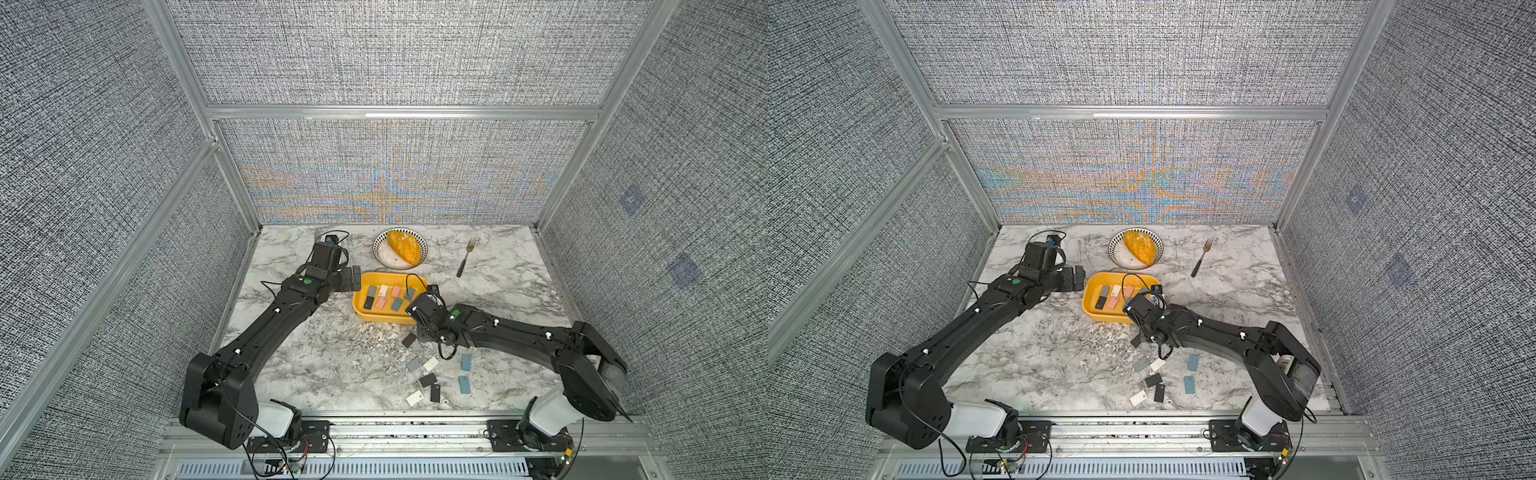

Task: Put the eraser in the storage box
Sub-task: Pick up the eraser from the center of the board, then place the eraser in the storage box.

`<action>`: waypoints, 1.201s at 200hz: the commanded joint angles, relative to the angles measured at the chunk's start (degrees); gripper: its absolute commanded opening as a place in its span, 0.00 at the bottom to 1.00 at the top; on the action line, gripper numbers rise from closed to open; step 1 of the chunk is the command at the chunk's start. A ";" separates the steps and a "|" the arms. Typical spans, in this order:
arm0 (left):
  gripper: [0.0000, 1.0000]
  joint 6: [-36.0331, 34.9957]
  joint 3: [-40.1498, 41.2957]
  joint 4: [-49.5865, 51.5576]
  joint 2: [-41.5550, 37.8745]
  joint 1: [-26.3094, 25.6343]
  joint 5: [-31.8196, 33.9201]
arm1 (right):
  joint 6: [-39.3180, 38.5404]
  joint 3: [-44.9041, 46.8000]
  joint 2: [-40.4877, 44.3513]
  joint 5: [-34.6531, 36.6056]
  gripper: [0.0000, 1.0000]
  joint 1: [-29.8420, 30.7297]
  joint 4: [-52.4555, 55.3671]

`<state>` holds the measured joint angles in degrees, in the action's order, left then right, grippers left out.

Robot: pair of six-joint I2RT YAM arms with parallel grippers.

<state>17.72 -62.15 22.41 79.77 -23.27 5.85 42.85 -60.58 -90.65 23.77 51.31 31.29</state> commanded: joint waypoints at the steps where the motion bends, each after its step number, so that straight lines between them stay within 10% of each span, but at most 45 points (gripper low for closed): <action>1: 1.00 0.54 -0.60 -0.71 -0.30 0.24 -0.20 | -2.91 -2.25 0.69 2.56 0.15 -0.62 1.74; 240: 1.00 1.36 -7.10 1.05 3.55 3.49 -0.92 | -21.71 -22.53 -25.36 -11.01 0.16 -12.75 -11.69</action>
<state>18.76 -68.64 22.98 82.85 -20.03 5.85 21.93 -82.13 -115.22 13.15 38.72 20.36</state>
